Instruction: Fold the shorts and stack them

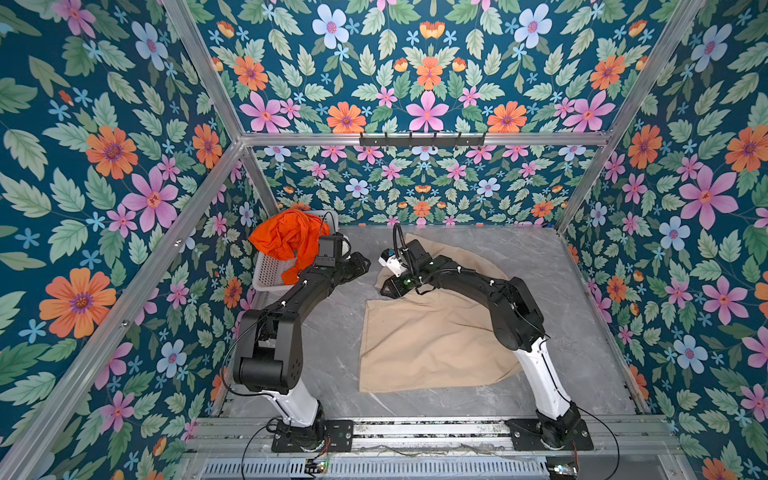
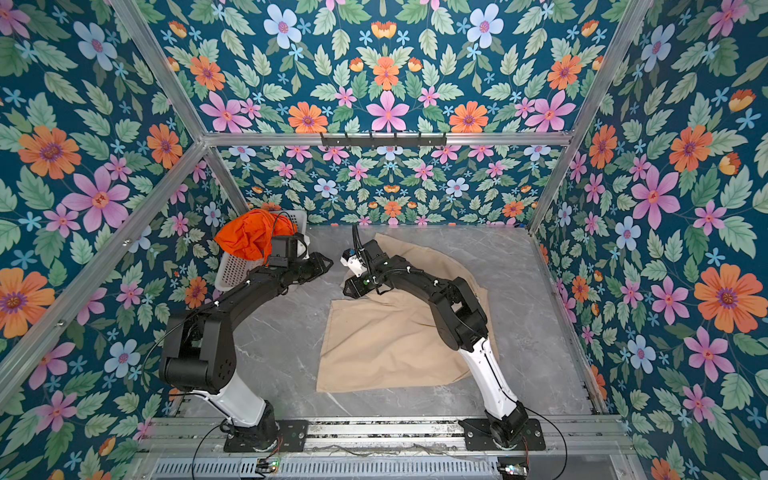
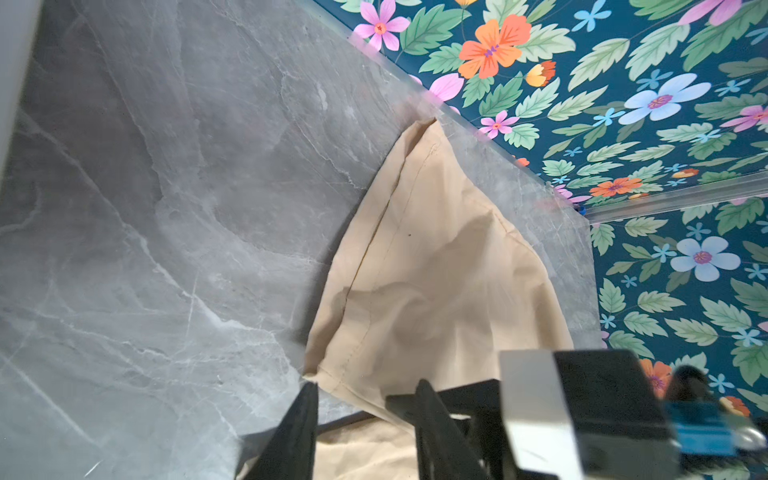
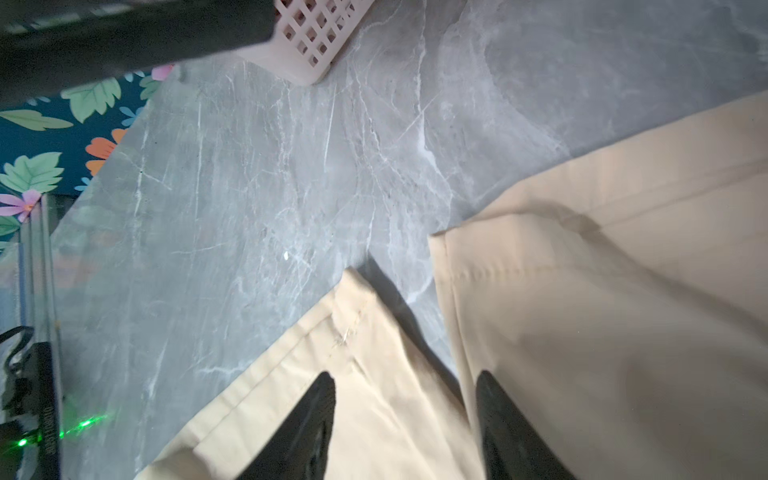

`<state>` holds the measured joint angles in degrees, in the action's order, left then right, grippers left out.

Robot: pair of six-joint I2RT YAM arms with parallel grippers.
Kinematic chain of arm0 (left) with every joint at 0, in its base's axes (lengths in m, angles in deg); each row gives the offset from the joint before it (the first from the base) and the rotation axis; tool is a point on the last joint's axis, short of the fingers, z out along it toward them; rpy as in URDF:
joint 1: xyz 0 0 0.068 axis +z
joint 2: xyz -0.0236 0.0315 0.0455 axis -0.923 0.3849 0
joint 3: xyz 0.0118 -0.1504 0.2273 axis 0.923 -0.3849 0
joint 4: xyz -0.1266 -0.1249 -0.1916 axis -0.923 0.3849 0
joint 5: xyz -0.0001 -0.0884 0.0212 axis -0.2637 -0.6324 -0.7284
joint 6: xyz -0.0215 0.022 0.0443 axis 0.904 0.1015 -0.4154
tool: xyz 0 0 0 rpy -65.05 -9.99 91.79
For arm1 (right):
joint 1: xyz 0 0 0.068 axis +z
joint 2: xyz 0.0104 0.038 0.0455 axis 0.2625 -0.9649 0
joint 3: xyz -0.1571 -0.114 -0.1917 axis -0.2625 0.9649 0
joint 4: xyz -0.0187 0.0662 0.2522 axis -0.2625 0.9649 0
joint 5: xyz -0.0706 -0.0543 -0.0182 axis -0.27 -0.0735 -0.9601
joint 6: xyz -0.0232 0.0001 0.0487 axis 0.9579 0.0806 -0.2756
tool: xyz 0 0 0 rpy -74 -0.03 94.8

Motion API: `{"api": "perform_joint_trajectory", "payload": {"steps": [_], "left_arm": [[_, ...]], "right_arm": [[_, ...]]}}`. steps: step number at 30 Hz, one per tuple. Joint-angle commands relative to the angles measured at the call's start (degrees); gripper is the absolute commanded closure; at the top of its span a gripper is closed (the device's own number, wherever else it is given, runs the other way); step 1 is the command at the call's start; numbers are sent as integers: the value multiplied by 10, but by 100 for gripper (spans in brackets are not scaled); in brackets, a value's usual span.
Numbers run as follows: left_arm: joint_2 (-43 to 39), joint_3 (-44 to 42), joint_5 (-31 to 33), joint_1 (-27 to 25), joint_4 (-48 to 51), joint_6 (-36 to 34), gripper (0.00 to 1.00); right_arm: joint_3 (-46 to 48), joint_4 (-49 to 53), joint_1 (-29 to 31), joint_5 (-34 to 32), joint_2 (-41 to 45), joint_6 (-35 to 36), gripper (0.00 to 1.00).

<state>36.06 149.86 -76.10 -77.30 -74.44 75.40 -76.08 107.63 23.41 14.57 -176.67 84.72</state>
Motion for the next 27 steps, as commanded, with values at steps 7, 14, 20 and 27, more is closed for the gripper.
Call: {"api": "perform_joint_trajectory", "payload": {"steps": [7,14,20,27], "left_arm": [[72,42,-32,-51,-22,6,60],[173,115,-41,-89,-27,13,61],[214,124,-27,-93,-27,14,61],[243,111,6,-92,-14,4,62]], "right_arm": [[202,-69,-118,-45,187,-143,46],[284,-42,-273,-57,210,-243,46],[241,-19,-357,-29,151,-266,46],[131,96,-383,-45,54,-272,46]]}}
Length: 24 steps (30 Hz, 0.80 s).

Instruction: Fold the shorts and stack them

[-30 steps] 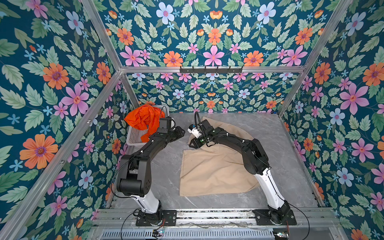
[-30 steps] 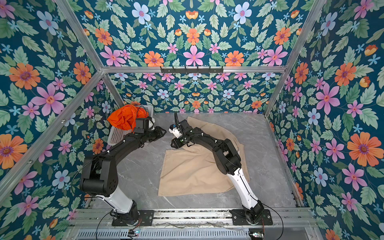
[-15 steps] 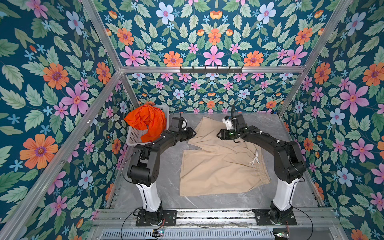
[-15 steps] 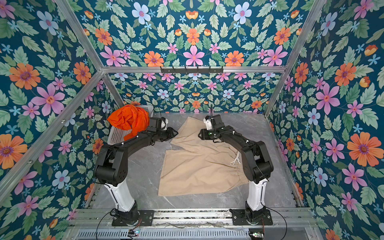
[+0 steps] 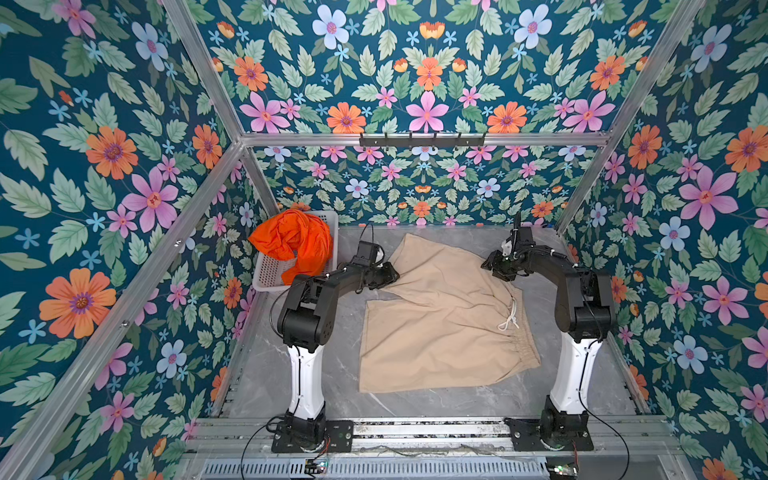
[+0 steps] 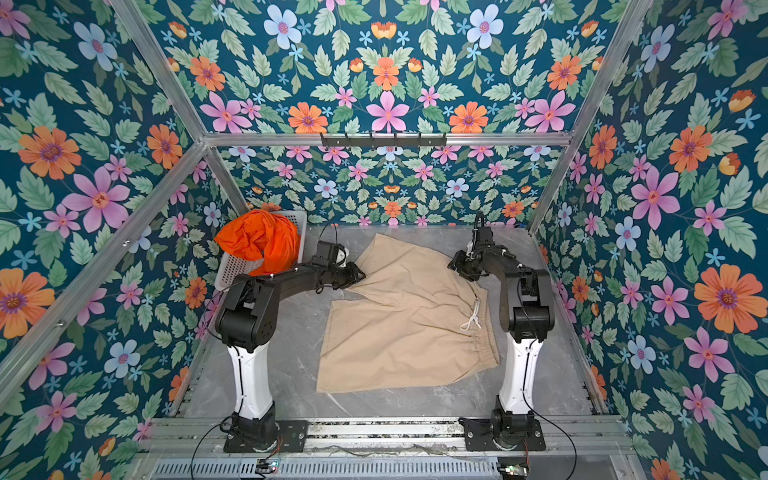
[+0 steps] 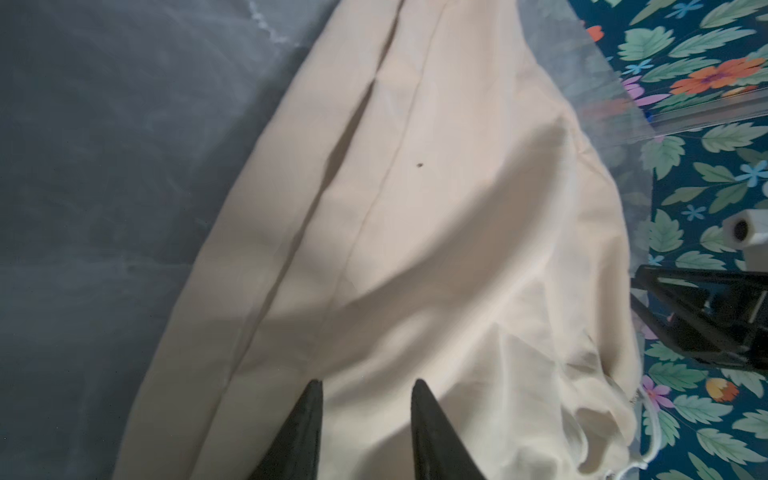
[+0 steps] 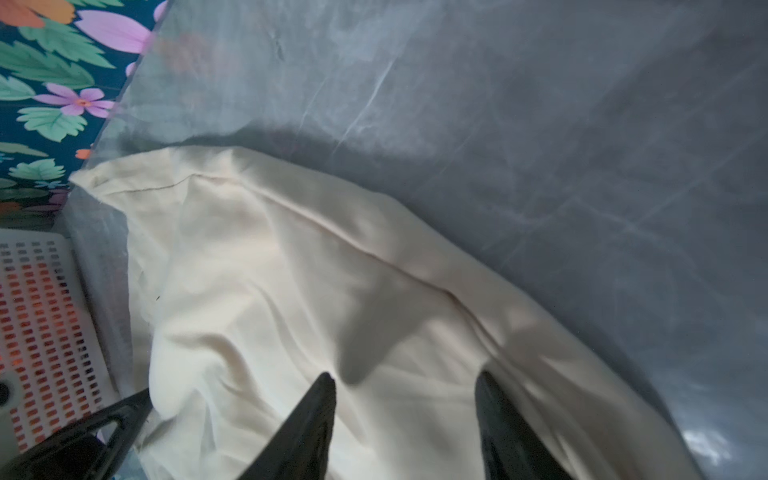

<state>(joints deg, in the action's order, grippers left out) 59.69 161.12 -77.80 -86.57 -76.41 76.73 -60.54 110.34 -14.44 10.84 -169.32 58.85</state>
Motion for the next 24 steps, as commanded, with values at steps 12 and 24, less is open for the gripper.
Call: {"api": "perform_joint_trajectory", "payload": {"steps": [12,24], "left_arm": [[61,41,71,29,8,-11,62],[-26,53,9,44,-27,-18,54]], "right_arm": [[-179,148,-37,-31,-130,-33,45],[-153,77,-26,74,-37,-5,42]]}}
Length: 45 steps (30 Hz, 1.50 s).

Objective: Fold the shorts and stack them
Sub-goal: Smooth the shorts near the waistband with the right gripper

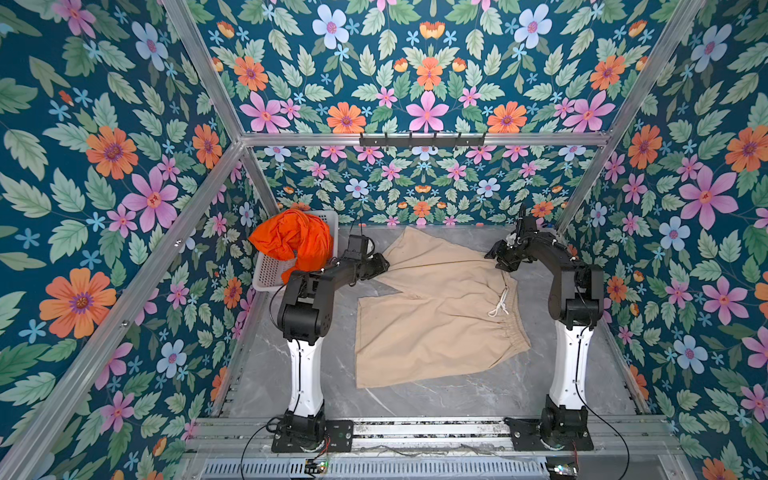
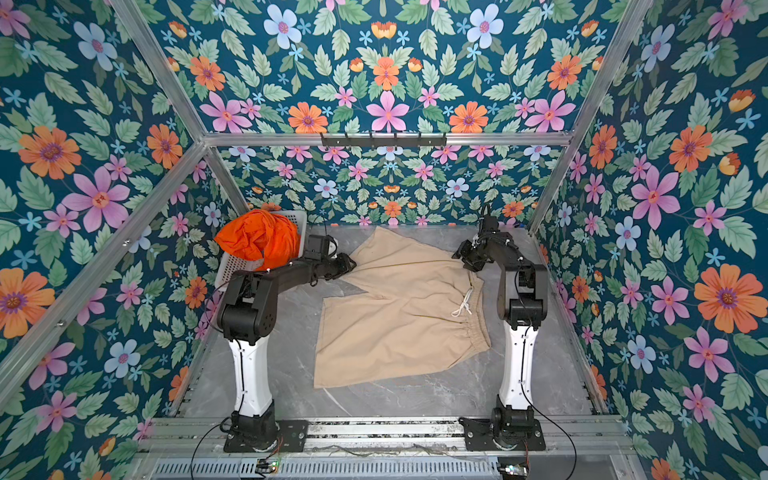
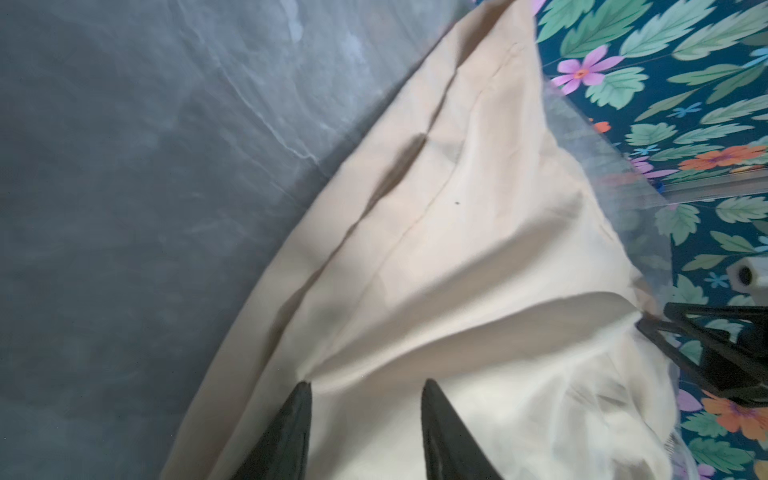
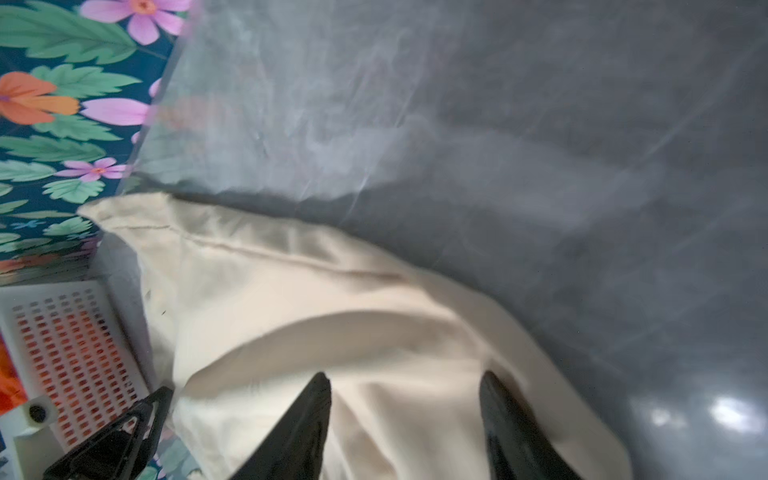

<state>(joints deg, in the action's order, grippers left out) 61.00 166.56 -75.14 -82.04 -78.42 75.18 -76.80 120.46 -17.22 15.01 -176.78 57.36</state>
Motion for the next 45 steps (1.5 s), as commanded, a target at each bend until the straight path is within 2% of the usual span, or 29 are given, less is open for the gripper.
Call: {"api": "perform_joint_trajectory", "payload": {"steps": [1,6,10,16,20,29,33,40,45], "left_arm": [[-63,-10,-16,-4,-5,-2,54],[-175,-77,0,-13,34,-13,54],[-246,-182,13,-37,27,-2,54],[-262,-299,12,-43,-3,23,55],[-256,-340,23,-43,-16,28,56],[-216,-347,78,-34,9,11,57],[-219,-355,98,-15,14,6,57],[-225,-325,80,-5,23,-23,57],[-283,-291,55,-7,58,-23,55]], "right_arm": [[16,-25,3,34,55,14,42],[89,-24,21,39,150,39,41],[214,-63,67,48,229,42,42],[351,-119,130,52,278,17,43],[420,-137,135,39,290,5,43],[508,-134,92,-14,286,-19,43],[540,-137,75,-26,302,-20,43],[529,-145,107,8,345,0,42],[502,-103,86,22,446,1,39]]}}
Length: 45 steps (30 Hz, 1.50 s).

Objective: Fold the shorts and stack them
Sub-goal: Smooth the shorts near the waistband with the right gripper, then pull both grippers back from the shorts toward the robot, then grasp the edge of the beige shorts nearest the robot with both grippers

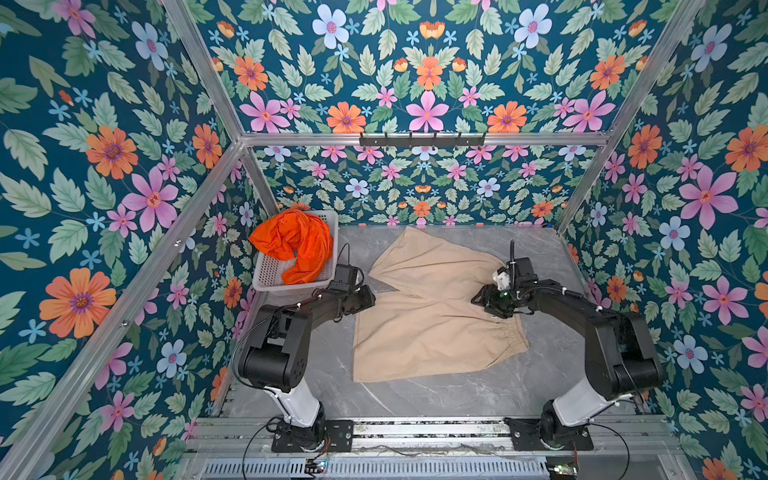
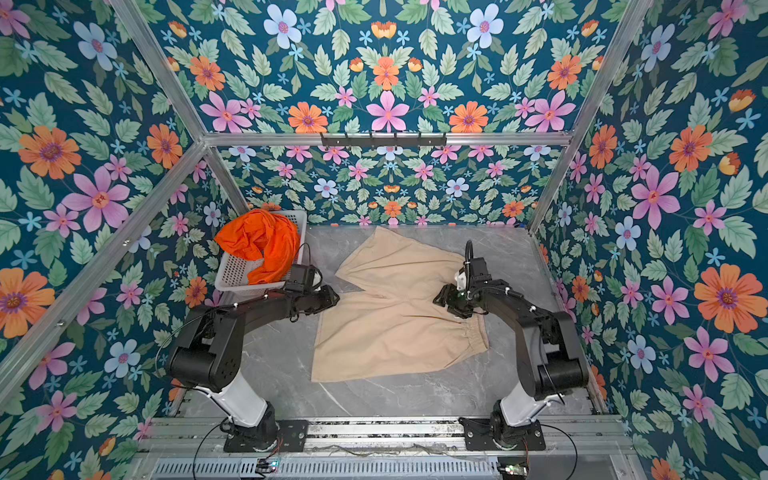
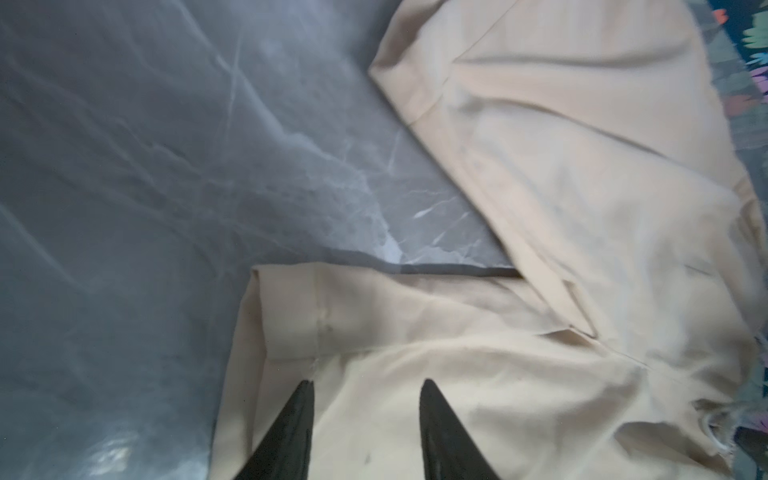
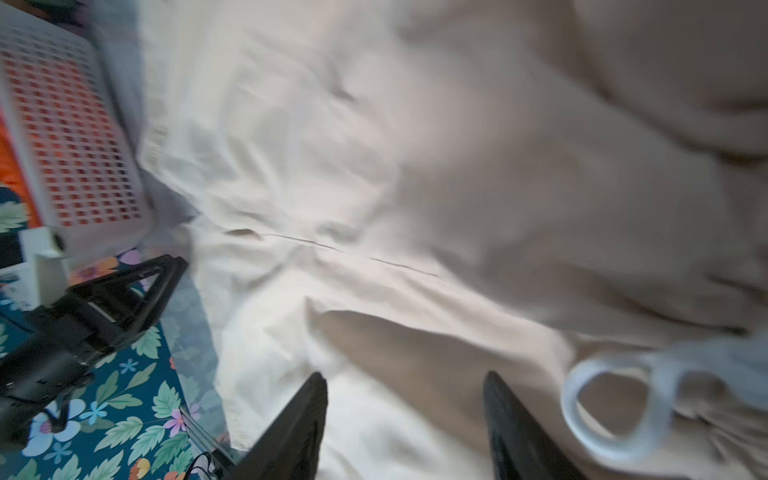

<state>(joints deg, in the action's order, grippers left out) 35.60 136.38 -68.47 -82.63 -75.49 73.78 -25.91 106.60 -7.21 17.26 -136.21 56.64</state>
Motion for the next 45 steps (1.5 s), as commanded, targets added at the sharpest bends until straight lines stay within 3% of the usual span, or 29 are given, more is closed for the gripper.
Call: {"api": "perform_joint_trajectory", "payload": {"steps": [1,9,11,13,18,22,24,31,33,35,37,45], "left_arm": [[-48,11,-17,-1,36,-7,55],[-211,-86,-44,-7,67,39,54],[-234,-113,-43,-9,70,45,54],[-249,-133,-37,-8,76,45,54],[-264,-167,-41,-9,73,49,54],[-268,-180,-51,-9,67,57,54],[-278,-183,-56,-9,75,62,54],[-329,-177,-62,-9,172,88,56],[-342,-181,-71,-9,192,103,57],[-357,-180,-70,-9,218,126,57],[-371,-185,-73,-9,241,165,57],[-466,-221,-59,-9,329,358,57]], "right_arm": [[-2,44,-25,2,58,7,39],[135,173,-242,35,221,-8,36],[164,192,-270,24,251,-5,35],[179,213,-270,1,269,4,34],[221,205,-266,23,269,-4,34],[238,171,-243,24,255,-20,34],[249,137,-227,54,237,-27,36],[256,85,-215,50,173,-26,40],[255,74,-215,46,158,-24,46],[257,71,-214,40,149,-22,63],[263,70,-209,40,156,-25,71],[284,80,-176,23,222,-63,79]]}}
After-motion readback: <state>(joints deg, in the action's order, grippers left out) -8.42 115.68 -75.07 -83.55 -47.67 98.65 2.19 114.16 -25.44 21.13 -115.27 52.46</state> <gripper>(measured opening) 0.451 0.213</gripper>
